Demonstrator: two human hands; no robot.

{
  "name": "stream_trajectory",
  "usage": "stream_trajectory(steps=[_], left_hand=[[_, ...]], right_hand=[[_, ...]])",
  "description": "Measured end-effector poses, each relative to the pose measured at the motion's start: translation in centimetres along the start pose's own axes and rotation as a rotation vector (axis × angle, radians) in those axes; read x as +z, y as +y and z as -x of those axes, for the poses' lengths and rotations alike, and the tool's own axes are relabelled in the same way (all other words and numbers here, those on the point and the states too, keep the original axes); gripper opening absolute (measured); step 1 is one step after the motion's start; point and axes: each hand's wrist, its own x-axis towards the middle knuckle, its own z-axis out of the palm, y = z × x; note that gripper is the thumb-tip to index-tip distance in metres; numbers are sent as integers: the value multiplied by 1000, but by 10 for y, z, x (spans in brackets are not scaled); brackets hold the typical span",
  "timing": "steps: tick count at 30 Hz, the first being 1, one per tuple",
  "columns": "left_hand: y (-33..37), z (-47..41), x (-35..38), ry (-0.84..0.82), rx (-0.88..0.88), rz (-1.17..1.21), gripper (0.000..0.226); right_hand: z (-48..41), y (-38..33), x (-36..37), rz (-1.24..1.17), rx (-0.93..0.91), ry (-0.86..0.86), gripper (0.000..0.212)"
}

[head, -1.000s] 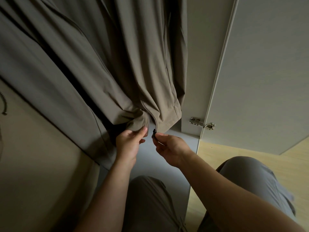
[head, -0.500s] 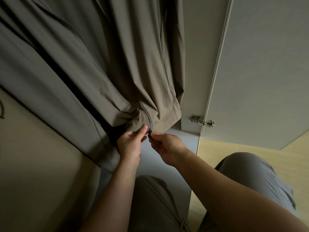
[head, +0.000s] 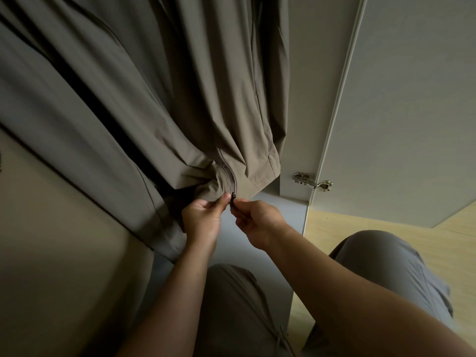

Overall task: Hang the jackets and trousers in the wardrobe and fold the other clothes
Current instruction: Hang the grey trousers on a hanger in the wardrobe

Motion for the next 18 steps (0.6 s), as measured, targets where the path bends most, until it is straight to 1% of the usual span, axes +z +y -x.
stream_trajectory(steps=[3,5,7,9,13,15,18], left_hand=[[-1,-2,-5,-68,80,-91,14],[-1,-3,-10,-86,152,-194,16],[0,-3,-13,-79,184,-267,20],[1,-3,-15,-89,184,-283,19],[3,-6,-19,-109,201,-387,23],[4,-7,-21,-112,204,-419,19],[6,-10,-23,-151,165,-367,17]], right_hand=[[-3,4,0,7,-22,41,4],[-5,4,2,41,-51,65,6],[-7,3,3,78,-74,79,11],[-7,3,4,105,-86,78,14],[-8,2,5,142,-92,76,8],[-10,2,6,159,-97,58,7],[-12,6,3,173,-153,-8,3]])
